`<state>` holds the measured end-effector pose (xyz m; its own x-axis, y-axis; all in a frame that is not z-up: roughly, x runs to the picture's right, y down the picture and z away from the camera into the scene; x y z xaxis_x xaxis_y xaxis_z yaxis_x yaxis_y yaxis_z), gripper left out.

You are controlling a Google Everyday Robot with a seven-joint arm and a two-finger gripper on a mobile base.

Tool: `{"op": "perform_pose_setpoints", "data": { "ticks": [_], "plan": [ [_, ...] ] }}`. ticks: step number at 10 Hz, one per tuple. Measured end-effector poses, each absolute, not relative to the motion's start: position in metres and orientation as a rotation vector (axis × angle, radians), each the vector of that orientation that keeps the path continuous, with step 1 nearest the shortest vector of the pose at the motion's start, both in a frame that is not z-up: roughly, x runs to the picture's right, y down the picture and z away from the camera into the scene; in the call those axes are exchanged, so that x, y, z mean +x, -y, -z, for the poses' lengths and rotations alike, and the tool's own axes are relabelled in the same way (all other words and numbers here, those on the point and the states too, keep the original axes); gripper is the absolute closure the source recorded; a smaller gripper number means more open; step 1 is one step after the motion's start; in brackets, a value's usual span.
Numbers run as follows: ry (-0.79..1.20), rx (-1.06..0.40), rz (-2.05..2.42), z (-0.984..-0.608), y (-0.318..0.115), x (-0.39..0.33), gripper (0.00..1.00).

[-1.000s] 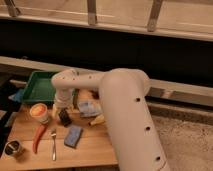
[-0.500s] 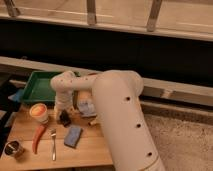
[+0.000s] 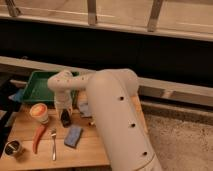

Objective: Wipe tray with eraser

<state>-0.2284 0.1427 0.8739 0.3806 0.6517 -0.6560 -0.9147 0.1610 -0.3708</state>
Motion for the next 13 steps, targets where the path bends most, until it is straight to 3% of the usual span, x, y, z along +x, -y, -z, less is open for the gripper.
{"op": "perform_pose_setpoints", "data": {
  "ticks": [10,13],
  "plan": [
    [-0.388,-0.586,-1.427,-0.821,-0.047,-0.089,1.00],
    [-0.313,-0.546,-1.412,-0.825,-0.013,-0.100,1.00]
  ]
}}
